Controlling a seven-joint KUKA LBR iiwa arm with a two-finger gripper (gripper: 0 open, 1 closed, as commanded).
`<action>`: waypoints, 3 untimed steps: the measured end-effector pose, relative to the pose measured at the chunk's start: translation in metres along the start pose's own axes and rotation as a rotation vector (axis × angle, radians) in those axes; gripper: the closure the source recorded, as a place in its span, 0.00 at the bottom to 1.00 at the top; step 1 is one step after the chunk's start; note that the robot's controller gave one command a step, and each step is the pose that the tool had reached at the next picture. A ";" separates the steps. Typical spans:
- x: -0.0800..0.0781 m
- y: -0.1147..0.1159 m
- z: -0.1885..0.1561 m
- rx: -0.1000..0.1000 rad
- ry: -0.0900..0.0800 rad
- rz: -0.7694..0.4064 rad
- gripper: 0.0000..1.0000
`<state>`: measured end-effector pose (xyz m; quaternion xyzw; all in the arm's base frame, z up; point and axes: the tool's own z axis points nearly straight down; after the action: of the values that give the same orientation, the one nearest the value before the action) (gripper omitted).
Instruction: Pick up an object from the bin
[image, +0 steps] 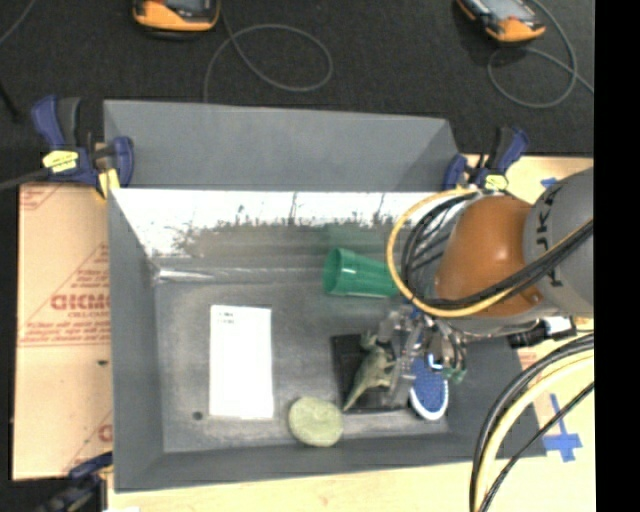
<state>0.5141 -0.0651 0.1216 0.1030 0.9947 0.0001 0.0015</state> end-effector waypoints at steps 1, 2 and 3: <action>0.002 -0.007 0.052 0.000 -0.006 0.272 0.00; -0.014 0.003 0.046 0.000 -0.015 0.112 1.00; -0.014 0.003 0.046 0.000 -0.015 0.111 1.00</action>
Offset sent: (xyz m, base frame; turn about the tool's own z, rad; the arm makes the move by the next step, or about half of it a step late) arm 0.0087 0.0025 -0.0516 0.1111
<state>0.5282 -0.0651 0.0755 0.1582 0.9874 -0.0004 0.0088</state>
